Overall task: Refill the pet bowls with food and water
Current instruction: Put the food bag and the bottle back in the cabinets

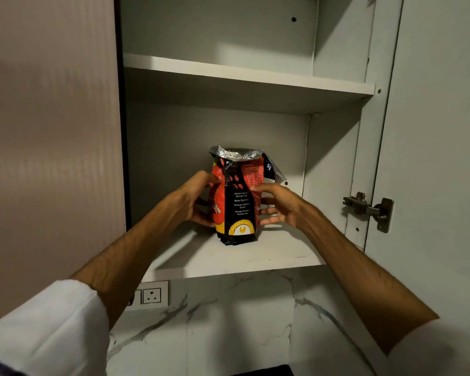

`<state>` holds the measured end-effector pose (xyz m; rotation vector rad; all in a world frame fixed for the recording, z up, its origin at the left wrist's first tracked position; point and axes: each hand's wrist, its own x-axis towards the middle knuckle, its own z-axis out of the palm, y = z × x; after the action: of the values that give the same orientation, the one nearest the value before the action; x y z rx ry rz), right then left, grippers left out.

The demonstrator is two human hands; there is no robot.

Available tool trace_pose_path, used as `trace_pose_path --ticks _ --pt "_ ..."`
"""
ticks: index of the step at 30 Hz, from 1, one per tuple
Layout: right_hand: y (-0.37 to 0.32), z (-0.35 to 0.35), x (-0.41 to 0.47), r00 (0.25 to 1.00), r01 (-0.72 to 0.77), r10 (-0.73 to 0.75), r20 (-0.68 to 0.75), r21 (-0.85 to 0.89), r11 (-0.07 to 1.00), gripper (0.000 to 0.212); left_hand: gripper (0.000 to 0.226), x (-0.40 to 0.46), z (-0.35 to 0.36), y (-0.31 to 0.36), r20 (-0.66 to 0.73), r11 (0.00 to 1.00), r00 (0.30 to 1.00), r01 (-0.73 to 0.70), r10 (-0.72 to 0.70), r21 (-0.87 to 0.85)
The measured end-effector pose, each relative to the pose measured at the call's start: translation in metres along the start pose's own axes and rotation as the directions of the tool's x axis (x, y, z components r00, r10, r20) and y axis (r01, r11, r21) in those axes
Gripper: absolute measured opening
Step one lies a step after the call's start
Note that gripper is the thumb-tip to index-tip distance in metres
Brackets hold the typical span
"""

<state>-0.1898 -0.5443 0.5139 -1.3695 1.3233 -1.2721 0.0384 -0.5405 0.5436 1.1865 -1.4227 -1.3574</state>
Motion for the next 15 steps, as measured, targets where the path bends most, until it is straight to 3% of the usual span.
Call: trace_pose_path --ticks 5,11,15 --pt "-0.001 0.001 -0.018 0.997 -0.002 0.000 -0.076 -0.016 1.000 0.053 0.027 -0.009 0.004 0.001 -0.028 0.999 0.999 -0.021 0.022 0.040" --pt "-0.010 -0.005 -0.060 0.988 0.016 -0.014 -0.153 0.011 1.000 0.036 0.042 -0.036 0.004 0.007 -0.006 0.997 0.997 -0.073 0.074 0.030" --pt "-0.009 -0.006 -0.095 0.978 0.036 -0.032 -0.207 0.018 0.999 0.037 0.049 -0.060 0.005 0.001 0.036 0.993 0.992 -0.121 0.121 -0.011"
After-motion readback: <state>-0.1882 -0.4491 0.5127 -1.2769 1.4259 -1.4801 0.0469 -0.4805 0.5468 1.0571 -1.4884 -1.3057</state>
